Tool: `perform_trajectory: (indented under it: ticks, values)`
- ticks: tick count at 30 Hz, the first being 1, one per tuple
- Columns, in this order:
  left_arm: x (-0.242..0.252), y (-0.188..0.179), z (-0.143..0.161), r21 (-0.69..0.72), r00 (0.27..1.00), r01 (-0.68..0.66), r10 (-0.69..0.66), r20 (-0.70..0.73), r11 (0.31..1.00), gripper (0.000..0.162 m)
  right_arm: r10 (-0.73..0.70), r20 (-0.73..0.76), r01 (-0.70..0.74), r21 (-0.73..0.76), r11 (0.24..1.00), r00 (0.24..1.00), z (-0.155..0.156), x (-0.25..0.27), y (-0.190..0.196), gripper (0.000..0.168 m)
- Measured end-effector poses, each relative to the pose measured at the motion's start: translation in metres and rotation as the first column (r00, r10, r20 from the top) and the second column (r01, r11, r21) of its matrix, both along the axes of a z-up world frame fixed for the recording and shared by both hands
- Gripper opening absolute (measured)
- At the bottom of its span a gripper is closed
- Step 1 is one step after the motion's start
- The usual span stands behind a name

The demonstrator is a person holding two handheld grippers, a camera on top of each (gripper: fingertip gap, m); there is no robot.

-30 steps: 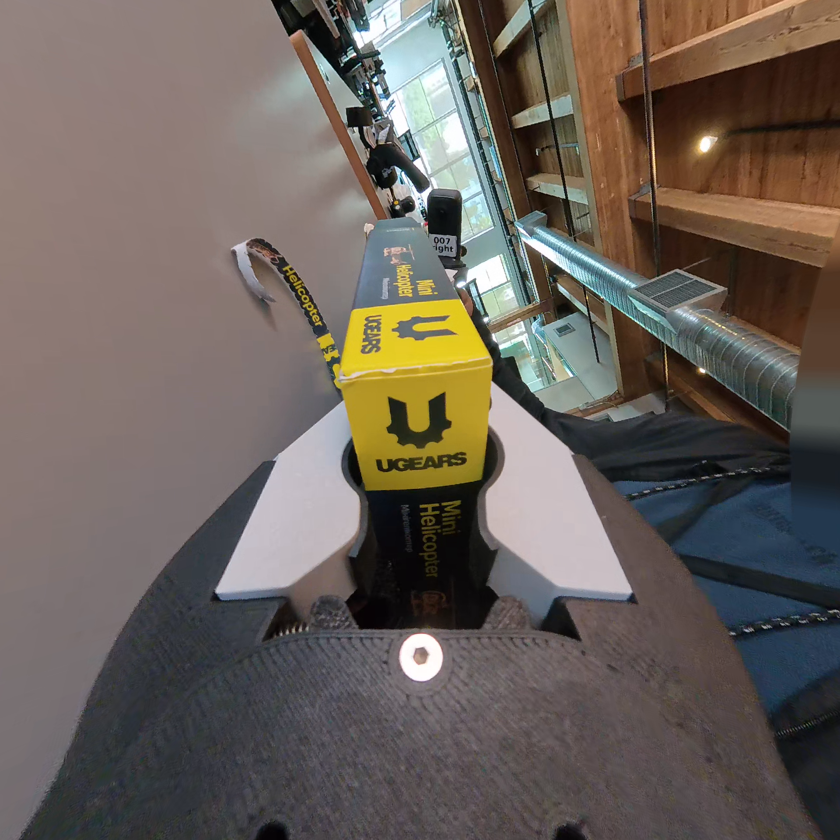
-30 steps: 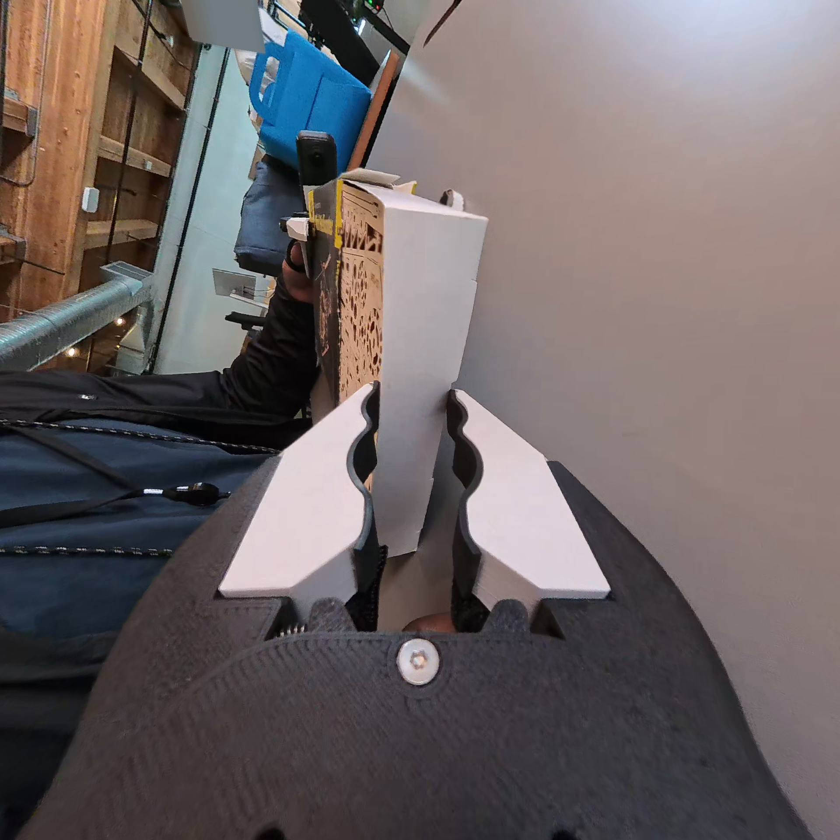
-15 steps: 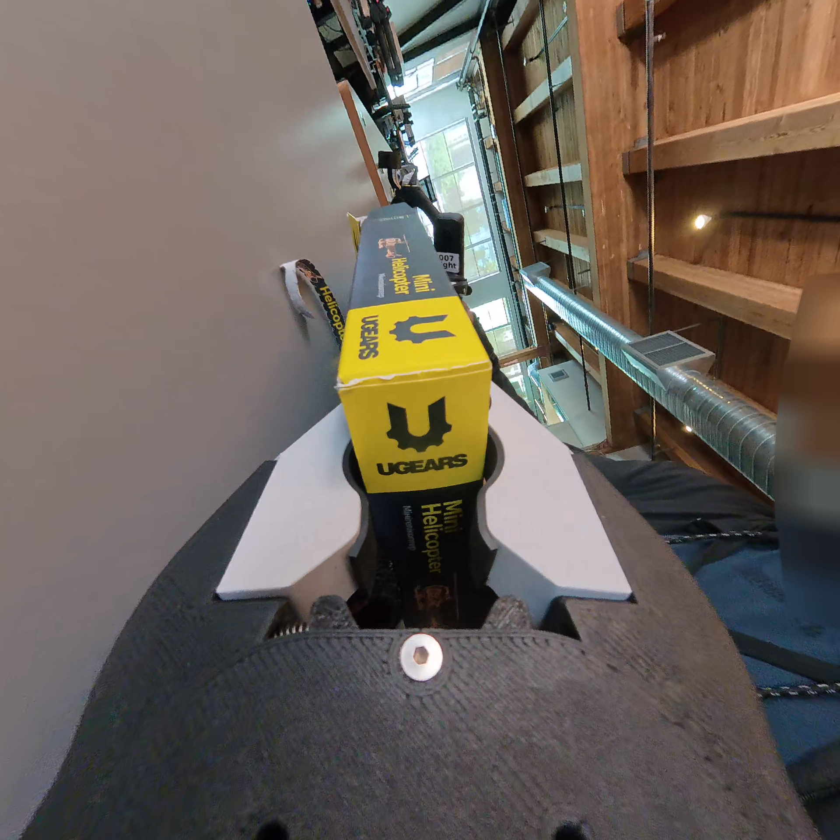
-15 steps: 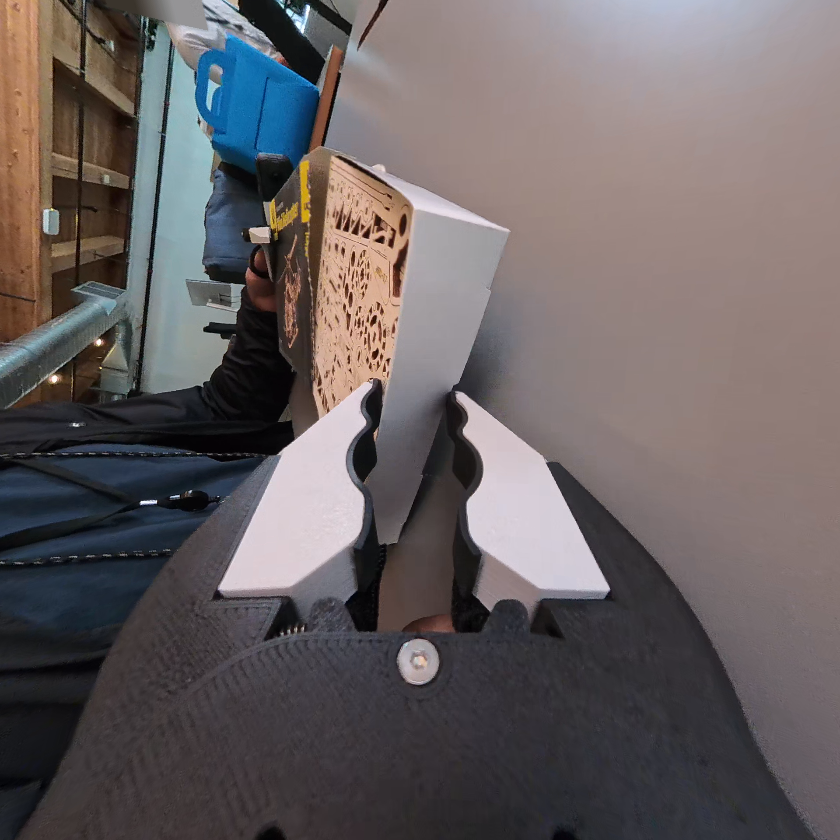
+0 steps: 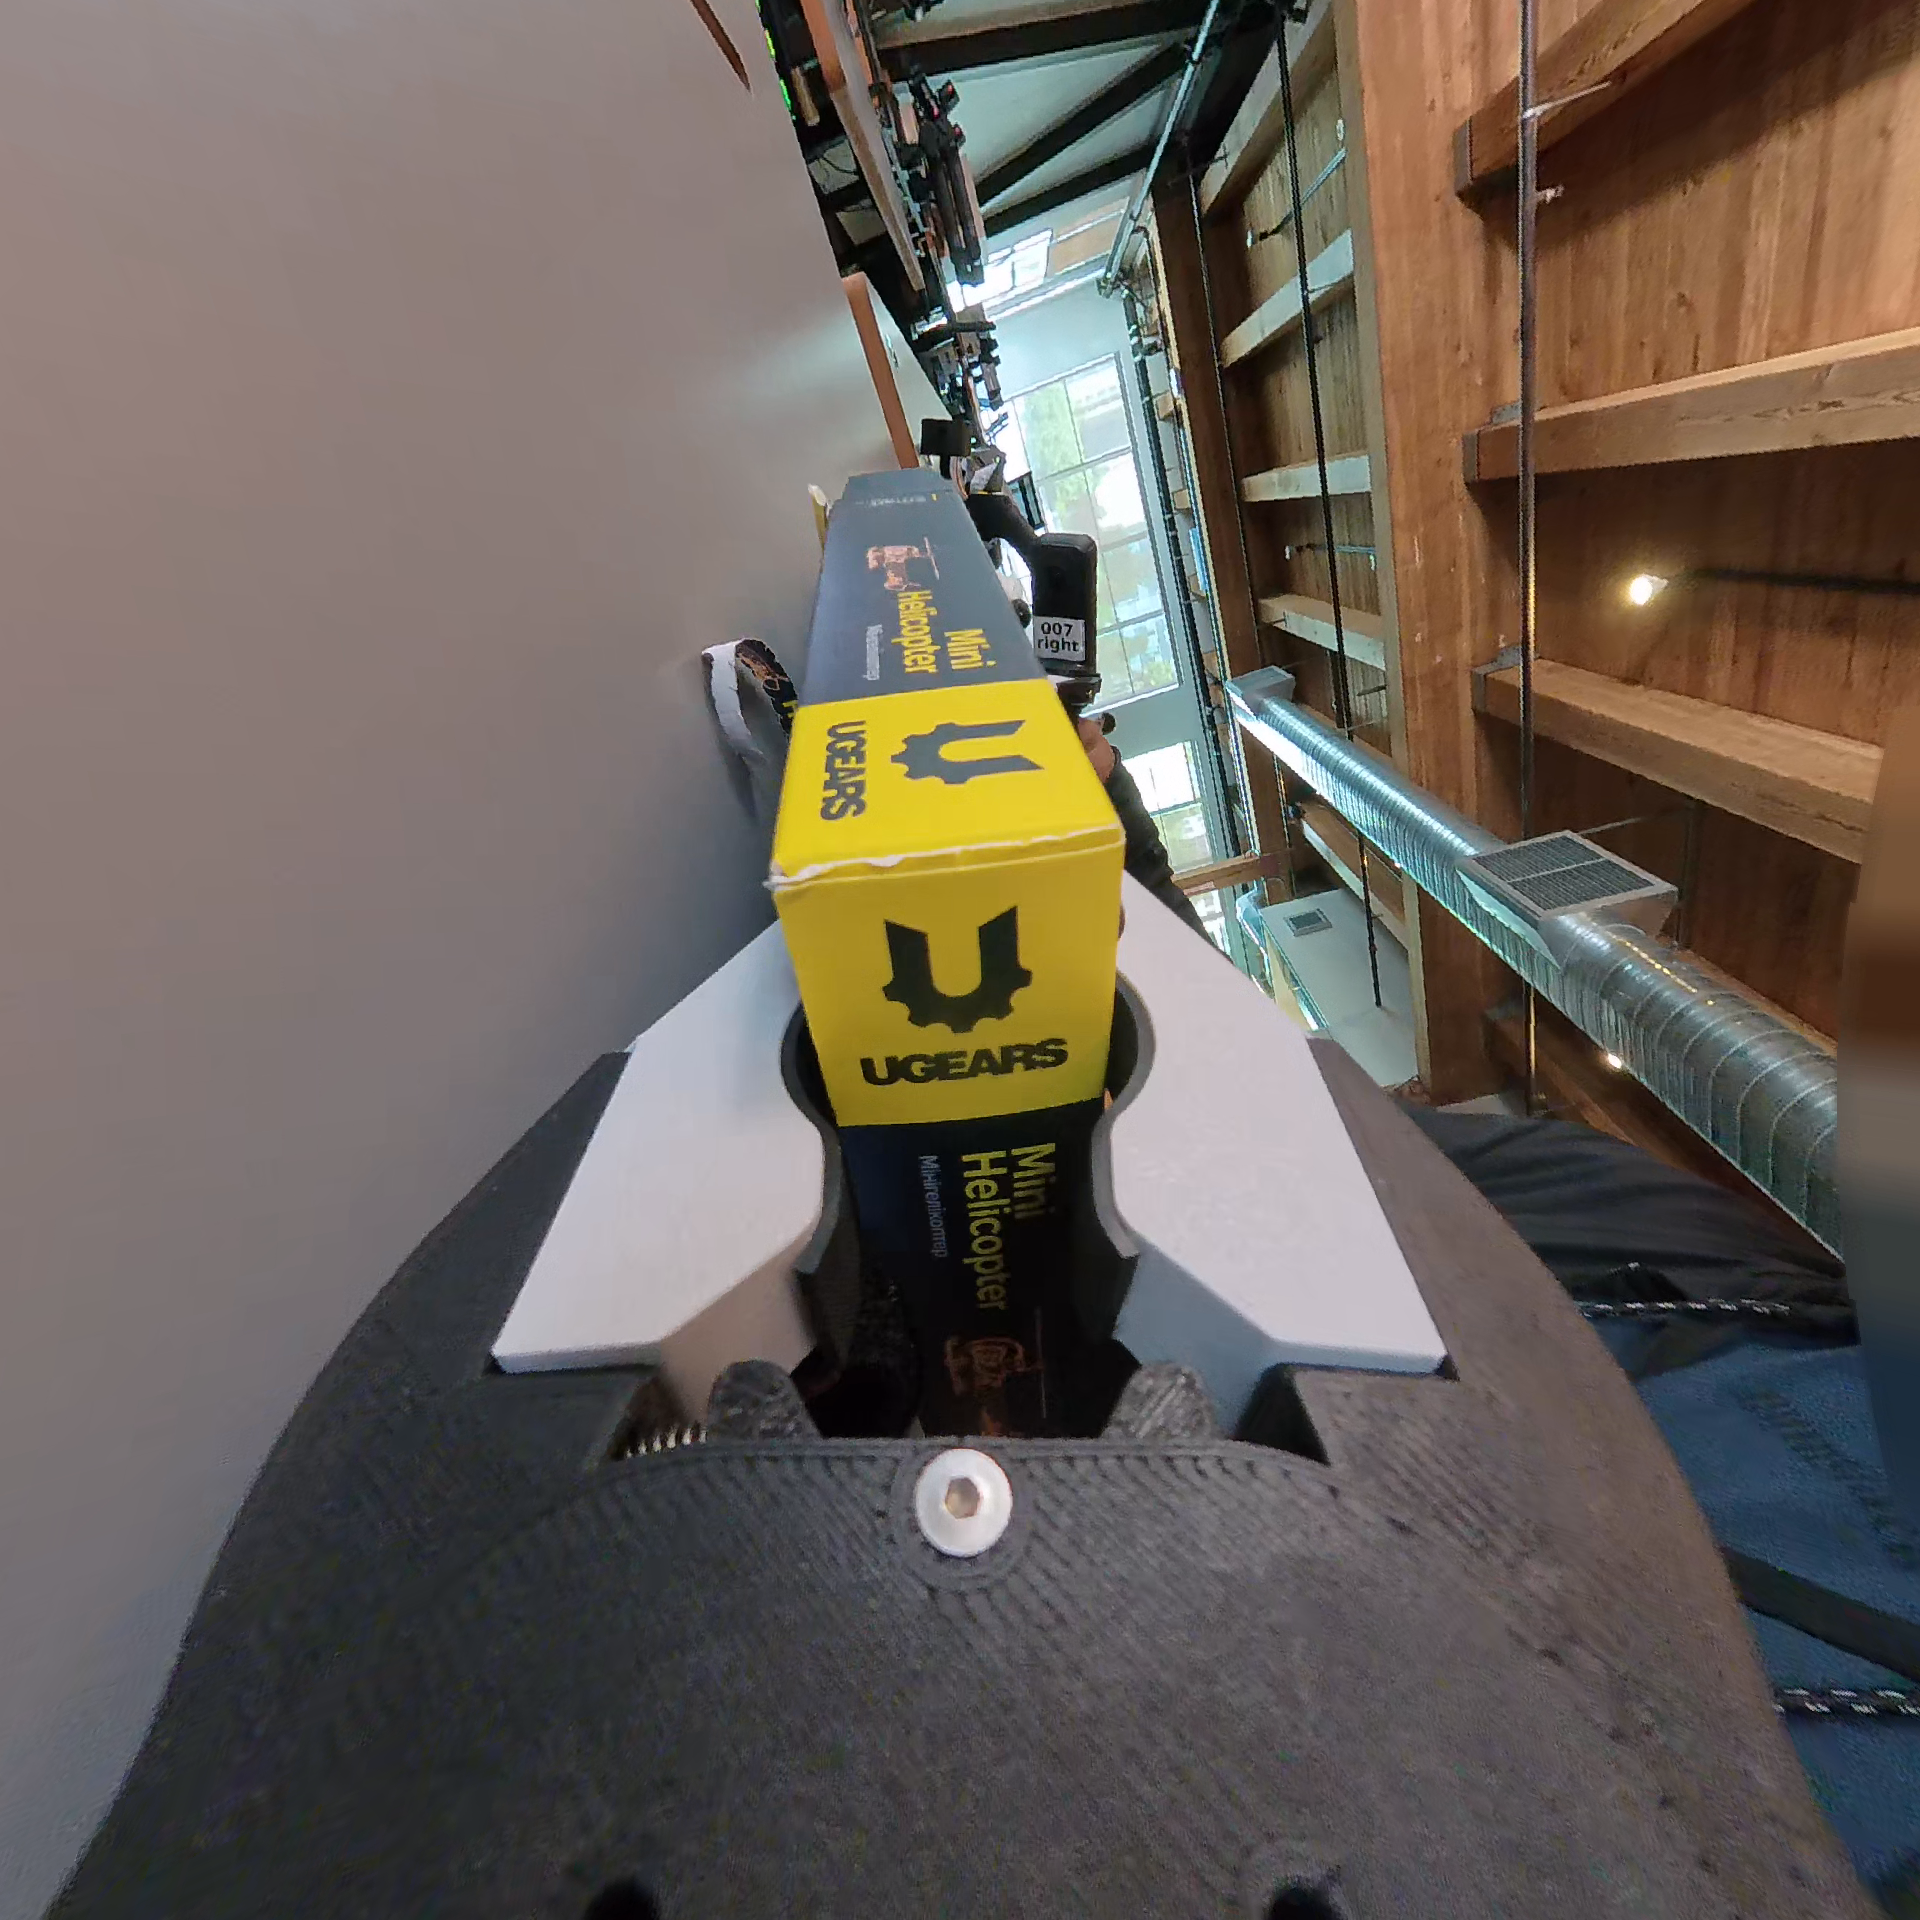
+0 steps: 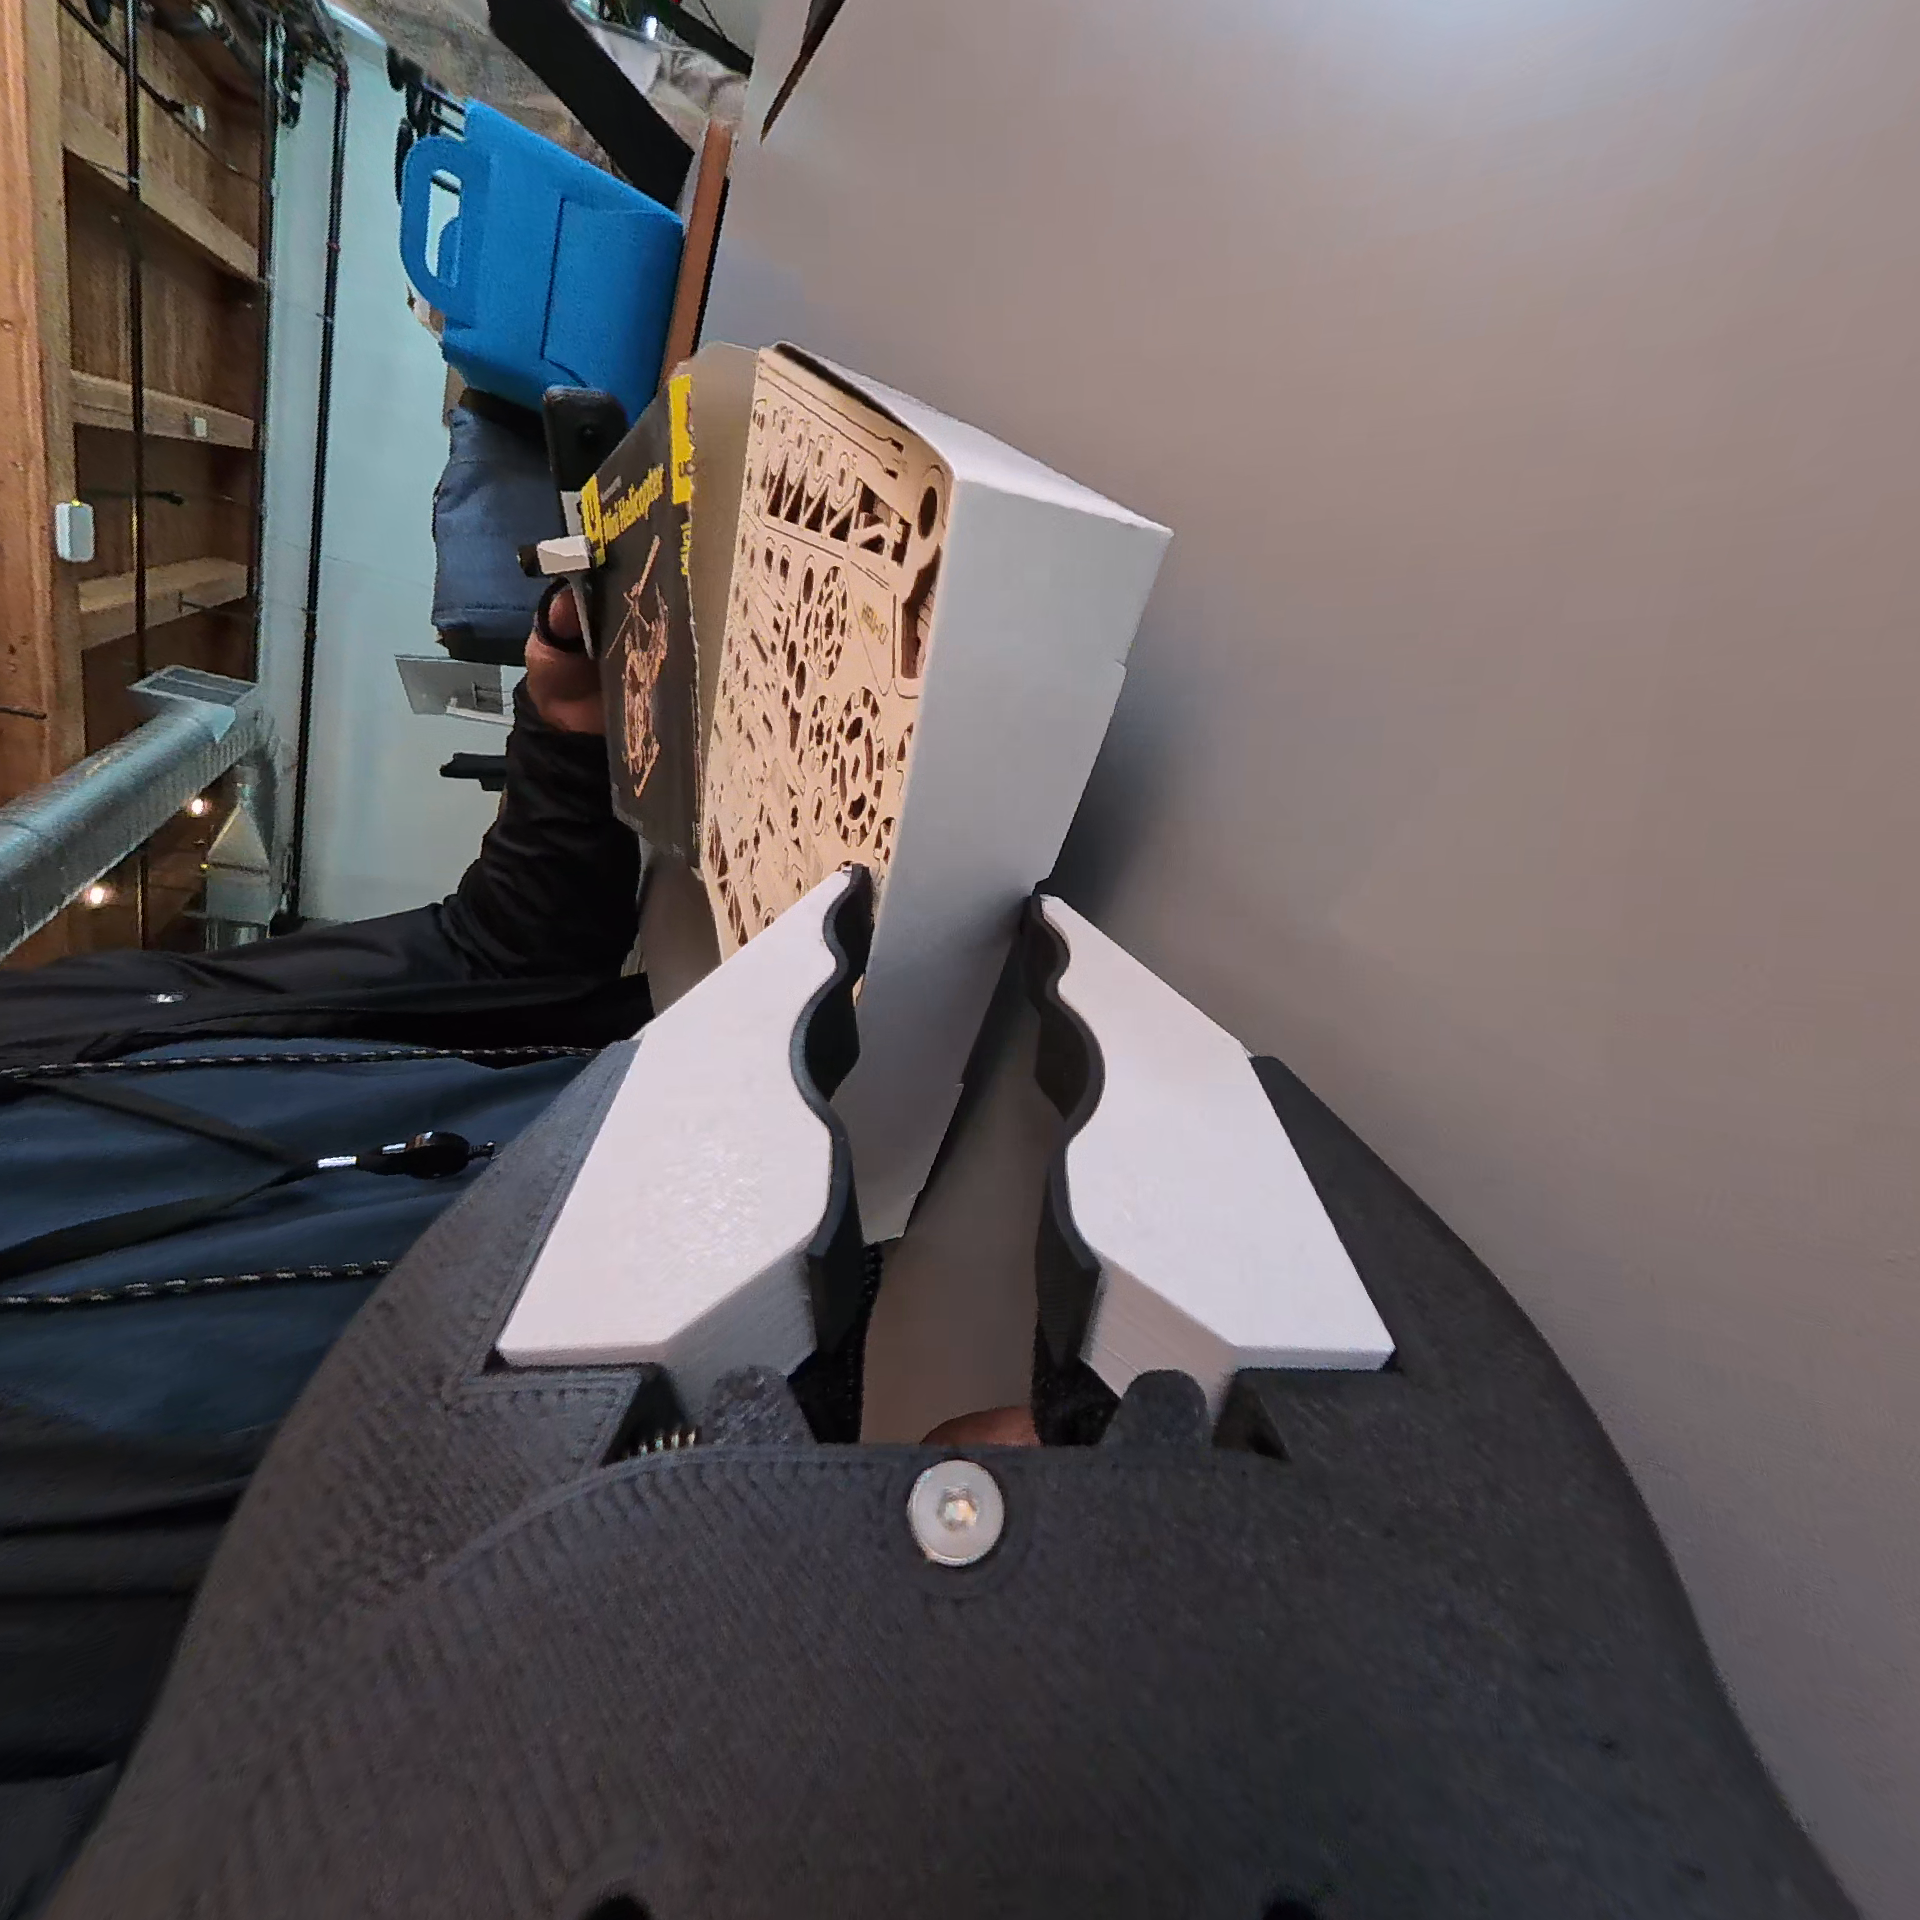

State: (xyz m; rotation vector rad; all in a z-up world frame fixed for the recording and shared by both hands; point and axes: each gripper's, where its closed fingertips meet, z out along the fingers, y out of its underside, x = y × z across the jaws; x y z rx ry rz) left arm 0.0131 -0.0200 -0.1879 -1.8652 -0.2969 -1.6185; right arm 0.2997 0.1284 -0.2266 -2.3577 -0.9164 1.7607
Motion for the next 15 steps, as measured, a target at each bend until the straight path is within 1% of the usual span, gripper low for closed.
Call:
perform_trajectory:
  ticks: [5,9,13,15]
  values:
    - [-0.004,-0.002,0.003,0.021,1.0,-0.02,0.02,-0.005,1.0,0.043,-0.024,0.019,0.024,0.002,1.0,1.0,-0.001,0.009,0.005,0.028]
    - [-0.01,-0.008,0.011,0.083,0.999,-0.035,0.035,-0.005,0.996,0.043,-0.045,0.029,0.045,0.005,0.999,0.999,-0.001,0.012,0.009,0.028]
    - [-0.023,-0.016,0.029,0.185,0.998,-0.063,0.06,0.018,0.981,0.043,-0.075,0.044,0.074,0.013,0.997,0.996,-0.002,0.015,0.014,0.029]
    - [-0.033,-0.024,0.047,0.259,0.994,-0.087,0.067,0.086,0.962,0.043,-0.088,0.053,0.087,0.022,0.996,0.995,-0.002,0.016,0.017,0.03]
